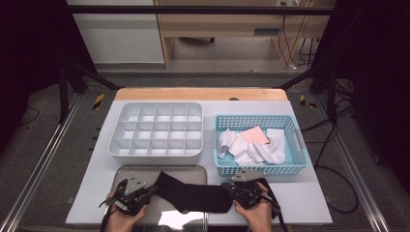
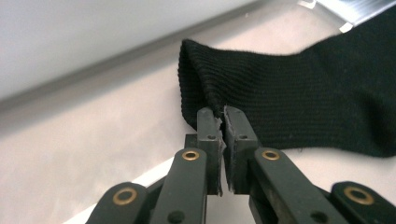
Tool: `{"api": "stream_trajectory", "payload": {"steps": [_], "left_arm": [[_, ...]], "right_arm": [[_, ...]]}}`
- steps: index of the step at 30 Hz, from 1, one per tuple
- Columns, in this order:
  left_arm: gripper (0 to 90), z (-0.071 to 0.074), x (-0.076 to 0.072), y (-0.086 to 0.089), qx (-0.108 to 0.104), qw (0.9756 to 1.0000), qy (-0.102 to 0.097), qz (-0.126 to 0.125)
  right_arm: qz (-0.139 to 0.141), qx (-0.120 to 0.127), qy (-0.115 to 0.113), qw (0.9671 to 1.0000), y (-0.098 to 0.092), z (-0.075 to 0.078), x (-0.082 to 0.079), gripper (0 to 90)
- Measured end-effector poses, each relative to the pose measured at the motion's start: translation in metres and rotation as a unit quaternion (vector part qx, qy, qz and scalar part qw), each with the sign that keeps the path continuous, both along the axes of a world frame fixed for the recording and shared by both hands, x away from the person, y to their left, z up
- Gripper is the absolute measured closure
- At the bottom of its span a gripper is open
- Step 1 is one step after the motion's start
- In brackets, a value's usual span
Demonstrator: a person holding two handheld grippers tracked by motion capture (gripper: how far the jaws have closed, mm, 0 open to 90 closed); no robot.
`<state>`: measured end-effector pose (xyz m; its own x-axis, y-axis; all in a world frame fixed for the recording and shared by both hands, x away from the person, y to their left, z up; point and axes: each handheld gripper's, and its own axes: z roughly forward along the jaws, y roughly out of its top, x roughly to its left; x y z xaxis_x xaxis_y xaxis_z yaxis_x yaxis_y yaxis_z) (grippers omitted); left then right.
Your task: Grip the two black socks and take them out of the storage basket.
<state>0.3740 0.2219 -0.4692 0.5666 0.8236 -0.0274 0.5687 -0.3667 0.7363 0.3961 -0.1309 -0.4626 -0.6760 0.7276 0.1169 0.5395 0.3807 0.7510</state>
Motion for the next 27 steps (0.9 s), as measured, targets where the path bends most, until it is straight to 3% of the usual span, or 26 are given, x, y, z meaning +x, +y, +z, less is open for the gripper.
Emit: {"api": "stream_trajectory", "payload": {"steps": [4,7,9,13,16,18,20,24,27], "left_arm": [[83.7,-0.003,-0.003,0.006,-0.008,0.9999,0.001,0.009],[78.7,0.000,-0.004,0.008,-0.014,0.9998,-0.007,0.015],[76.1,0.003,-0.004,0.010,-0.020,0.9996,-0.014,0.018],[74.4,0.008,-0.004,0.015,-0.037,0.9988,-0.024,0.022],[73.7,0.011,-0.004,0.020,-0.049,0.9981,-0.030,0.025],[73.4,0.012,-0.005,0.022,-0.054,0.9976,-0.033,0.027],[72.8,0.013,-0.005,0.023,-0.058,0.9973,-0.037,0.027],[72.5,0.016,-0.007,0.025,-0.065,0.9966,-0.047,0.020],[70.3,0.016,-0.006,0.024,-0.064,0.9966,-0.048,0.019]], "right_arm": [[0.003,0.004,0.000,1.0000,0.004,-0.004,0.005,81.7],[-0.004,0.027,-0.012,0.9995,-0.002,0.003,0.001,72.5],[-0.009,0.027,-0.021,0.9994,-0.007,0.010,-0.001,68.6],[-0.038,0.014,-0.064,0.9971,-0.018,0.020,-0.008,55.6],[-0.072,0.010,-0.095,0.9928,-0.029,0.024,-0.014,52.2],[-0.082,0.009,-0.103,0.9912,-0.037,0.027,-0.018,52.4],[-0.083,0.014,-0.095,0.9919,-0.044,0.029,-0.021,52.9],[-0.086,-0.004,-0.077,0.9933,-0.053,0.026,-0.025,50.0],[-0.083,0.003,-0.068,0.9942,-0.058,0.021,-0.027,48.4]]}}
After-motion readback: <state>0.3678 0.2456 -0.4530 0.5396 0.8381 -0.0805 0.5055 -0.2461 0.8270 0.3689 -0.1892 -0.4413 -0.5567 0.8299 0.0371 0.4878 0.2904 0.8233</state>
